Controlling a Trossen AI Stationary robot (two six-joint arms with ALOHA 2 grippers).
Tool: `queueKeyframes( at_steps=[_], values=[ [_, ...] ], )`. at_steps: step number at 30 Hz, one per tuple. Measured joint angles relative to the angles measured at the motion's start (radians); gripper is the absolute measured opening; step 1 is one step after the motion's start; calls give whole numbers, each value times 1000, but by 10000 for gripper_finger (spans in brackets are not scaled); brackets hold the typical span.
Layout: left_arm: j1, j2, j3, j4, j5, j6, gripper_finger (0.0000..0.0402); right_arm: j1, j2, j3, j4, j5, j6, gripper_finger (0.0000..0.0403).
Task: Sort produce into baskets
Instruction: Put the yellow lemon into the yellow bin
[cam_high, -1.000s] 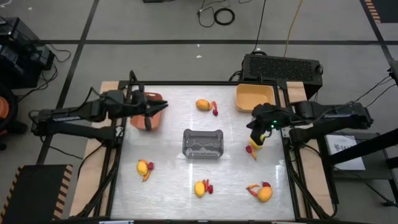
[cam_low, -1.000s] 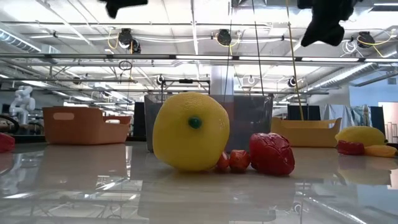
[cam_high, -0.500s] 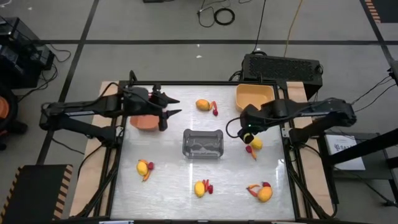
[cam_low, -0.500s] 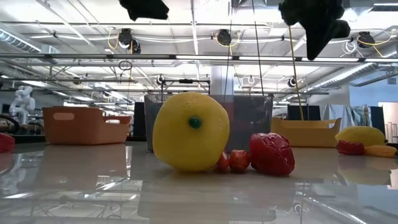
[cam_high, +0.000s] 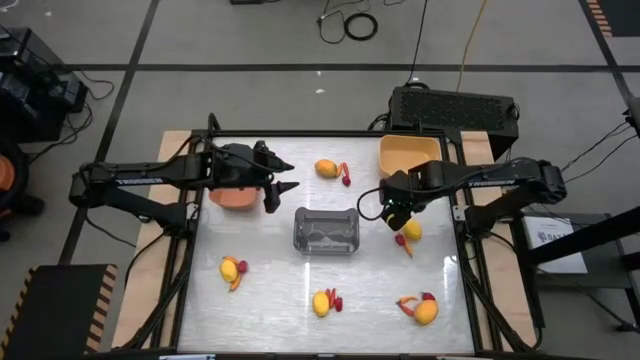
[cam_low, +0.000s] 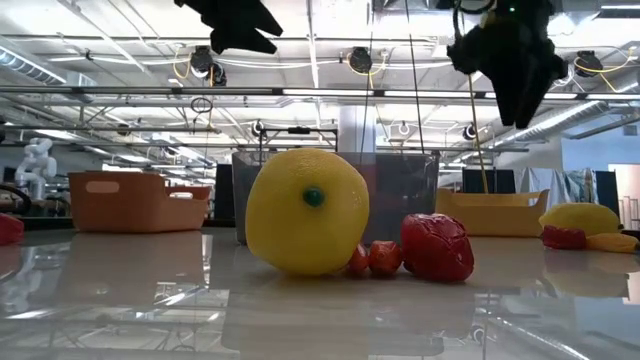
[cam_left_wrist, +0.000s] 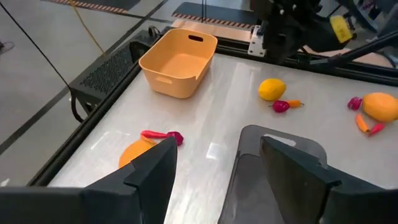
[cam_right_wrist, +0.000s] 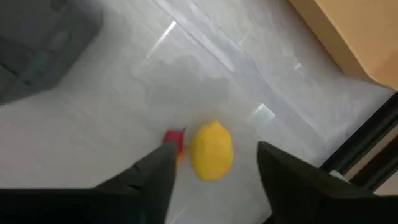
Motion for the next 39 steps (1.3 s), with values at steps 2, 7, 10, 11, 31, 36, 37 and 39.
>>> queueKeyframes(
  at_steps=[2,7,10,11,31,36,37,39],
  values=[
    [4,0,0,0,-1,-18,238,0,-6,-18,3,-5,-30,254],
    [27,2,0,0,-44,-96,238,0,-36,-63,23,-16,-61,314],
    [51,12,0,3,-60,-159,238,0,-67,-99,64,-16,-61,330],
    [58,15,0,1,-62,-180,238,2,-80,-113,76,-16,-62,332],
    [91,33,0,16,-144,-398,238,4,-254,-260,163,-9,38,334],
    [90,33,0,-17,-71,-375,238,15,-240,-299,166,3,133,334],
    [88,33,0,-23,-62,-375,238,16,-236,-310,166,4,152,334],
    [83,33,0,-40,-56,-369,238,16,-227,-331,165,3,184,334]
  ],
)
